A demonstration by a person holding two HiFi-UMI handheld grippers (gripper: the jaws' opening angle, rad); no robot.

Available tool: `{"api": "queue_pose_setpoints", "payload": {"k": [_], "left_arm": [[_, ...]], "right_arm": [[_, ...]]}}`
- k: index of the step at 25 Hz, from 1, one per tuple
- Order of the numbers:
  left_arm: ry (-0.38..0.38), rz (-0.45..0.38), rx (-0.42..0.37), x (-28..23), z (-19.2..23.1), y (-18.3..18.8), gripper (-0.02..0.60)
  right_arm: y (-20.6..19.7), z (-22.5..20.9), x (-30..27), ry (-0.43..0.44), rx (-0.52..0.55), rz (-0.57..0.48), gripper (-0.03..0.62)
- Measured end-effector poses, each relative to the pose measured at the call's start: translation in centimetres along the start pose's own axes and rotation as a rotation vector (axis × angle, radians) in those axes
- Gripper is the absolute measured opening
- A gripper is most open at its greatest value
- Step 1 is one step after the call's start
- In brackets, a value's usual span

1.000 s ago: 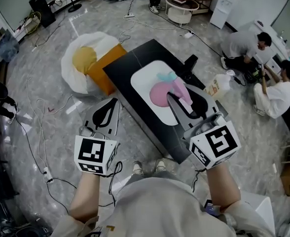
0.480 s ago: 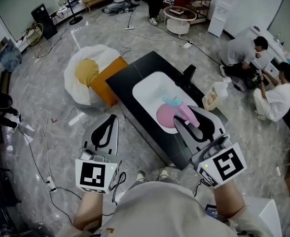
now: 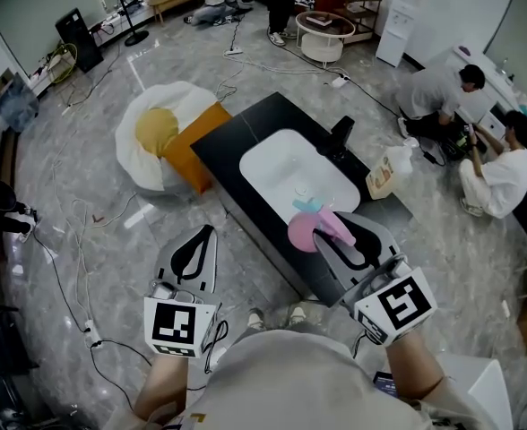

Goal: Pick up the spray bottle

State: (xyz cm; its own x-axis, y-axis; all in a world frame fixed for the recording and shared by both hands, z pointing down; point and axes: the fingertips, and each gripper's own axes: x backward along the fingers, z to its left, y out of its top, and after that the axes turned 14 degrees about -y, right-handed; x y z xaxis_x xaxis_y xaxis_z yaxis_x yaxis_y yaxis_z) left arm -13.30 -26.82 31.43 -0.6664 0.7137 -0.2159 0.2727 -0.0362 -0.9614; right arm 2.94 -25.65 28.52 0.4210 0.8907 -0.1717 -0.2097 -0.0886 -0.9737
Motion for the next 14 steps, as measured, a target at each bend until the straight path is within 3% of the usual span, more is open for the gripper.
{"api": "queue_pose_setpoints", "payload": {"k": [14], "left_arm": [[0.015, -0.004, 0.037, 0.52, -0.45, -0.21, 0.023]], "right_arm": [[-0.69, 0.15, 0.35, -0.004, -0.004, 0.009, 0.160]]}}
